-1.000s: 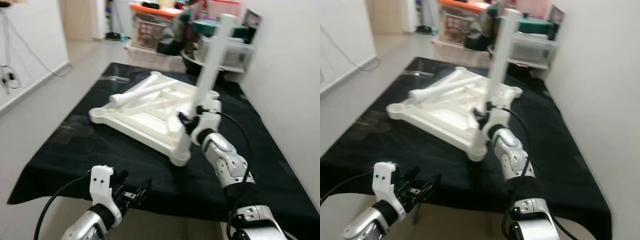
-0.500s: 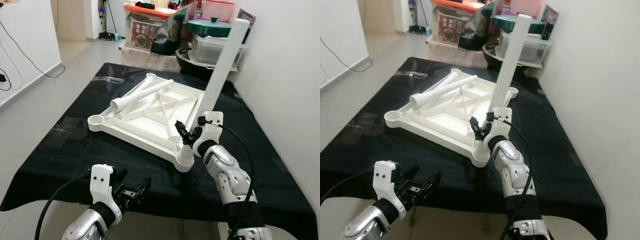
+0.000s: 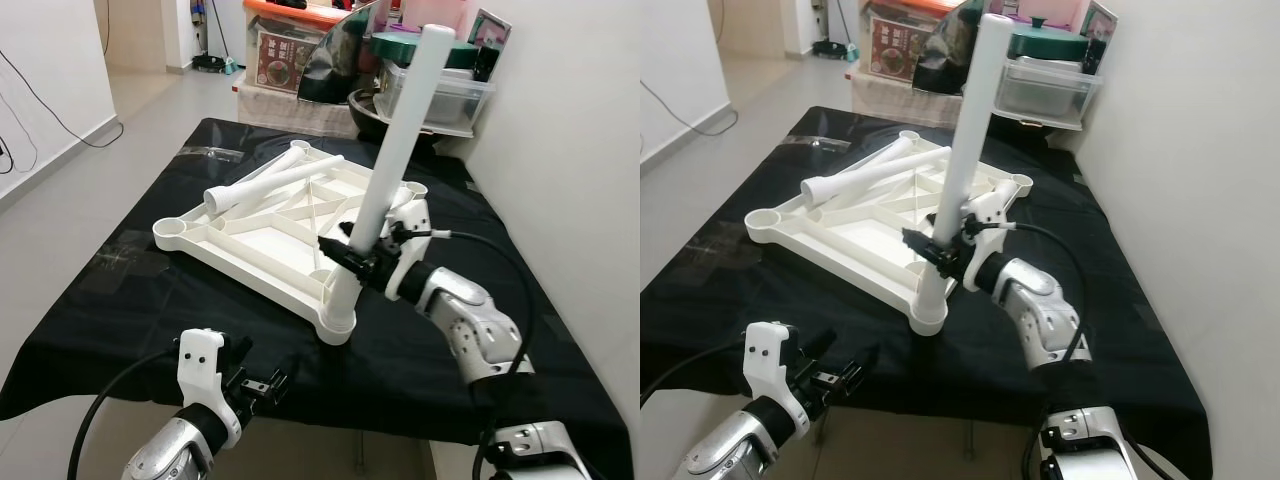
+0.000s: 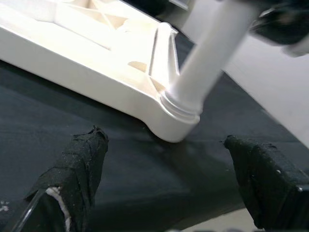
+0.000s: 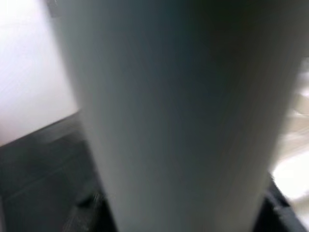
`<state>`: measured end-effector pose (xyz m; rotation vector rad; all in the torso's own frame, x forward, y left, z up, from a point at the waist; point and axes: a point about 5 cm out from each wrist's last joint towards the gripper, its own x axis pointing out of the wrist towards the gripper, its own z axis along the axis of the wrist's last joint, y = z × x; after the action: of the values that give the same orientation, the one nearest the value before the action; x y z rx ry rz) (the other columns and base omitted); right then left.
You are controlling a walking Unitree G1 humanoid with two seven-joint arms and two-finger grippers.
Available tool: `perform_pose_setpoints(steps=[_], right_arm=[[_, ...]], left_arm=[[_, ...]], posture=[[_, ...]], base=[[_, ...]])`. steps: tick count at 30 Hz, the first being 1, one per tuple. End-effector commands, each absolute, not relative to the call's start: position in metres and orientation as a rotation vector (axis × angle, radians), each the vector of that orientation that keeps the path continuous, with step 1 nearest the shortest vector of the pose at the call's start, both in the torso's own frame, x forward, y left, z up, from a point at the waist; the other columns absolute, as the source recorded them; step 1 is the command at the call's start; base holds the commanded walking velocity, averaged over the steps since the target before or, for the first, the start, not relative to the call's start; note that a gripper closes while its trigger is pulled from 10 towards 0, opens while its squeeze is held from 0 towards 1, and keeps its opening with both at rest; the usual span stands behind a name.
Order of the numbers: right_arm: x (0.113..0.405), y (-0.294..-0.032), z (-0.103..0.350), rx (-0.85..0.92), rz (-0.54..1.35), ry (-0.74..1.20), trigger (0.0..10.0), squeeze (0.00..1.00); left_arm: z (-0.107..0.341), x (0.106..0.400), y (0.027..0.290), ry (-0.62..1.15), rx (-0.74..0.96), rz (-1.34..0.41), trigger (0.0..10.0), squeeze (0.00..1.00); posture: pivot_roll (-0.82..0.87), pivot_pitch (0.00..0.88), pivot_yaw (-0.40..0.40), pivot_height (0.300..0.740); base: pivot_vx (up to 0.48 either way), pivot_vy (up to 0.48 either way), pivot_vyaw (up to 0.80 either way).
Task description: Building children table
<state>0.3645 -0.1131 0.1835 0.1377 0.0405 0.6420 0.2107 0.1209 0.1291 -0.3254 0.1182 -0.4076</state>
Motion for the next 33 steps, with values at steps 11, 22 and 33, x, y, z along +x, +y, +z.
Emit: perform_pose_setpoints(steps=[11, 22, 33], right_arm=[[0.343, -0.184, 0.114, 0.237, -0.306, 0.351, 0.0, 0.0], [0.342, -0.094, 0.184, 0.337, 0.489, 0.106, 10.0, 0.44], [0.337, -0.095, 0.191, 0.251, 0.875, 0.07, 0.0, 0.0]], left_arm=[[0.126, 0.207, 0.119, 0.142, -0.321, -0.416, 10.0, 0.0], [0.126, 0.211, 0.119, 0.14, -0.327, -0.425, 10.0, 0.0], [0.128, 0.212, 0.119, 0.13, -0.325, -0.425, 10.0, 0.0]], posture=[[0.16, 0.0, -0.162, 0.74], [0.15, 0.0, -0.154, 0.74], [0.17, 0.0, -0.178, 0.74]], base=[[0.0, 0.0, 0.0], [0.0, 0.0, 0.0], [0.0, 0.0, 0.0]])
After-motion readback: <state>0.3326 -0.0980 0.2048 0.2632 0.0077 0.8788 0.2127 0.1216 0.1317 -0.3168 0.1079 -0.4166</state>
